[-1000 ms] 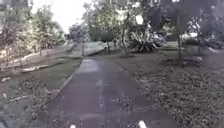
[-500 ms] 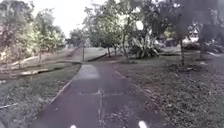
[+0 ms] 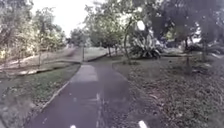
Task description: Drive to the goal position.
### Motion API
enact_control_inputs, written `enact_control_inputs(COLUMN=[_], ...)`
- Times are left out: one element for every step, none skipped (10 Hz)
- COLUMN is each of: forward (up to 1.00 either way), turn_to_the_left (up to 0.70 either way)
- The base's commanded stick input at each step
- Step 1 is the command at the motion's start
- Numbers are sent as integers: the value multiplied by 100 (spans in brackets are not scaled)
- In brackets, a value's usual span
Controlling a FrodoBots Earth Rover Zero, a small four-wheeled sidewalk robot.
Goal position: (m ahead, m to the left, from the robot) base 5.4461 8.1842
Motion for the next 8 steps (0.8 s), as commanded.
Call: enact_control_inputs(forward=[50, 50, 50, 50, 50, 50, 50, 50], turn_to_the_left=[0, 0, 0, 0, 0, 0, 0, 0])
